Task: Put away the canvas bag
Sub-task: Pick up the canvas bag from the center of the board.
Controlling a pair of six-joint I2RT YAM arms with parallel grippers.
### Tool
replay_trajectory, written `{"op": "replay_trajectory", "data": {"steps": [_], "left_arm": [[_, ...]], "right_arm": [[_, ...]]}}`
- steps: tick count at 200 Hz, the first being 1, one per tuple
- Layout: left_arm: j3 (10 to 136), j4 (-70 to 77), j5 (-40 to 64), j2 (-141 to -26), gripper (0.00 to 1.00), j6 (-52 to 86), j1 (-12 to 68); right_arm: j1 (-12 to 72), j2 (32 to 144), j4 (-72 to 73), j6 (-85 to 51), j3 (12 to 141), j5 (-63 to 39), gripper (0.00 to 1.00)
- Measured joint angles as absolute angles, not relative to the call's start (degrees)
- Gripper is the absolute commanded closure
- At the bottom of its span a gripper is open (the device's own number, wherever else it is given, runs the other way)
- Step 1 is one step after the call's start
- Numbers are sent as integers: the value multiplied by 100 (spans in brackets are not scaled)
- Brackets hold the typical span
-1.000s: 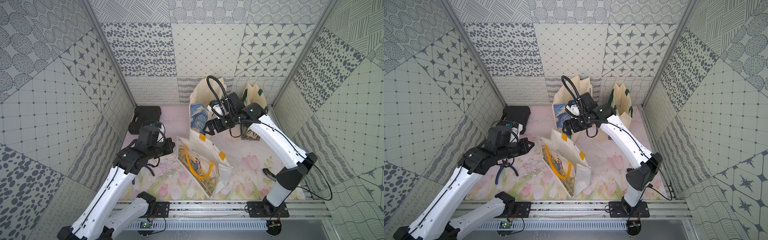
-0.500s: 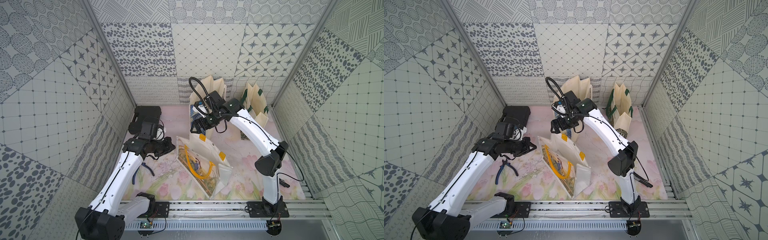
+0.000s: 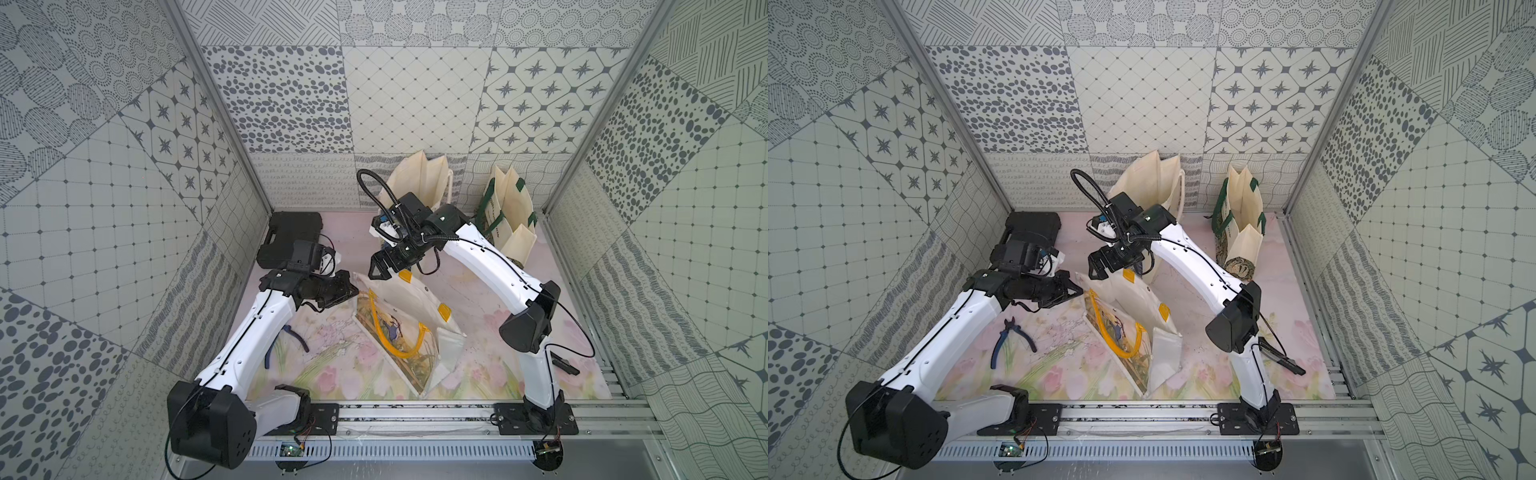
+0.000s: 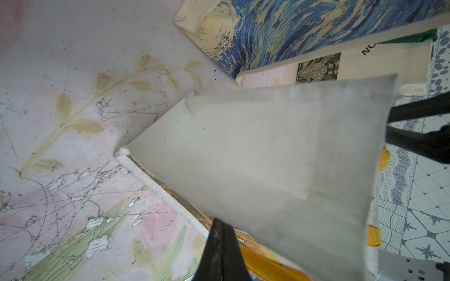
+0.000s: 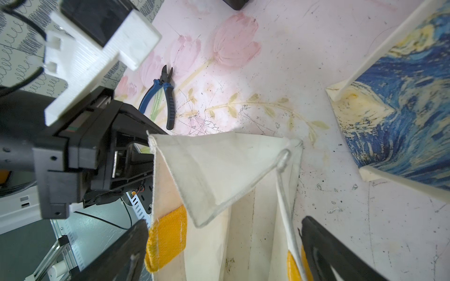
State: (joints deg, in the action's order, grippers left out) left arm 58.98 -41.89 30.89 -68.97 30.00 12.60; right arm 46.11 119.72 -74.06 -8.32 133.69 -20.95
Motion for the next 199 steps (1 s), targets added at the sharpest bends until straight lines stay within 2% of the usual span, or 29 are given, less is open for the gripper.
{"op": "replay_trajectory", "data": {"steps": [75,142,151,162,199], "left_arm": [[5843,-3693,3245,-7312,100,2991,1240],[5876,-3498,3312,-7419,100,2989,1232],[5887,-3492,3317,-7417,100,2987,1229],[5902,-3496,3319,-7415,100,2980,1229],[5948,-3496,3319,-7382,100,2945,1229]], "right_arm": [[5037,12499,-7878,-711,14527,-1636,5],[5135,12619,-8176,-709,14553,-1361,10],[5129,12617,-8169,-718,14556,-1313,9],[5124,12617,-8180,-746,14599,-1192,1],[5127,12589,-8420,-888,15268,-412,1]]}}
